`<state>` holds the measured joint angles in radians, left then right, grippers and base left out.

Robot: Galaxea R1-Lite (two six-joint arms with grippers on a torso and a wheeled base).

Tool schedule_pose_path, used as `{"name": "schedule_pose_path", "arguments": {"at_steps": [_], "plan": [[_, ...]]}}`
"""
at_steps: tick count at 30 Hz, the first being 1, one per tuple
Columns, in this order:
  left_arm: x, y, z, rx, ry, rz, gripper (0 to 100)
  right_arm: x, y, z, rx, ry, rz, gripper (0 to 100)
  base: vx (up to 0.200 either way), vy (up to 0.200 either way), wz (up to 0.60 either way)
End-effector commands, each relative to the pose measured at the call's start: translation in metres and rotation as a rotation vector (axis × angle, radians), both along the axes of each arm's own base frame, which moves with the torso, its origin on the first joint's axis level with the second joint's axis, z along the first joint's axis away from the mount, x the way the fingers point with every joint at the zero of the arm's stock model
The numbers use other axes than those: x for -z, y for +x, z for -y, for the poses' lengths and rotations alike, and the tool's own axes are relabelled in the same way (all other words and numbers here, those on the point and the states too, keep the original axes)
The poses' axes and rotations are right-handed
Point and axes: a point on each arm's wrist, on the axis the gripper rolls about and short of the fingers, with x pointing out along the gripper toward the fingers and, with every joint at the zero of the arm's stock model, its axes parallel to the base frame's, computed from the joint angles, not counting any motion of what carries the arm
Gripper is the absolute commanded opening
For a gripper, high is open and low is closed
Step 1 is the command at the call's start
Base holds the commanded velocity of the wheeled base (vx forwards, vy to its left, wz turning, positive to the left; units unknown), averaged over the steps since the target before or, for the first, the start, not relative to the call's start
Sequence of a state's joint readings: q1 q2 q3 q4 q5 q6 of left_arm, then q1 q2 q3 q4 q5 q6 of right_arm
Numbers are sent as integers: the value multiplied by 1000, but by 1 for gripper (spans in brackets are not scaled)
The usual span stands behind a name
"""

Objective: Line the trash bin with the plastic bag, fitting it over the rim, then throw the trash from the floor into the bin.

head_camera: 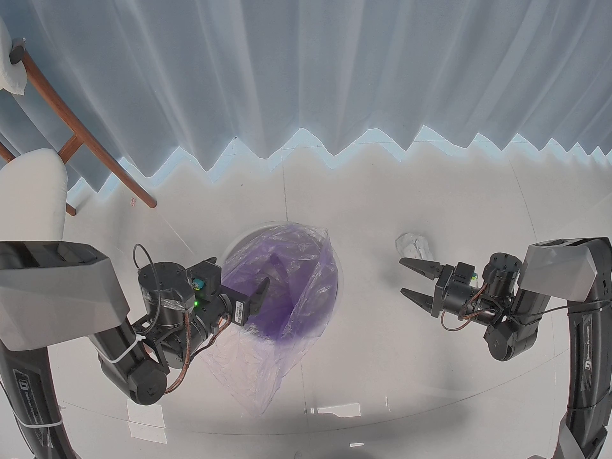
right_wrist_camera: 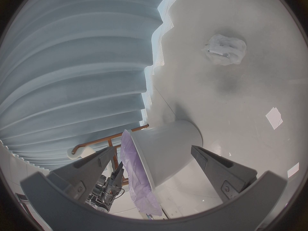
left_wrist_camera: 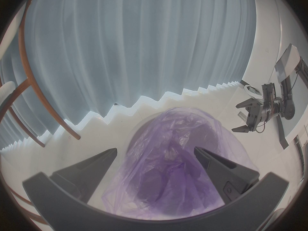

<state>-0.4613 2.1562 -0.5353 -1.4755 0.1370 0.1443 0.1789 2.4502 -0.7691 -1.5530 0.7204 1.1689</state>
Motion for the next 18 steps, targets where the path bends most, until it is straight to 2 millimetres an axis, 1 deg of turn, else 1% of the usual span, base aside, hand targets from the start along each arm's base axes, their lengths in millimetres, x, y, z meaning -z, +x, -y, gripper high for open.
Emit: {"name": "schedule_pose_path", "arguments": {"at_steps": [1,4,6,7,14,18], "plan": [[20,12,3,-20,18,-31,100,-1,0,0,-1,3,16,100,0,0,0],[20,23,3,-45,8,-7,100,-1,0,0,-1,3,16,100,0,0,0],[20,25,4,-46,6,-3,100,-1,0,0,-1,3,16,100,0,0,0],[20,25,4,-46,6,-3,0,-1,0,0,-1,3,16,100,0,0,0],[21,28,3,-72,6,1,0,-1,0,0,-1,3,16,100,0,0,0],[15,31,-3,-105,-1,18,0,-1,0,0,-1,3,16,100,0,0,0]]}}
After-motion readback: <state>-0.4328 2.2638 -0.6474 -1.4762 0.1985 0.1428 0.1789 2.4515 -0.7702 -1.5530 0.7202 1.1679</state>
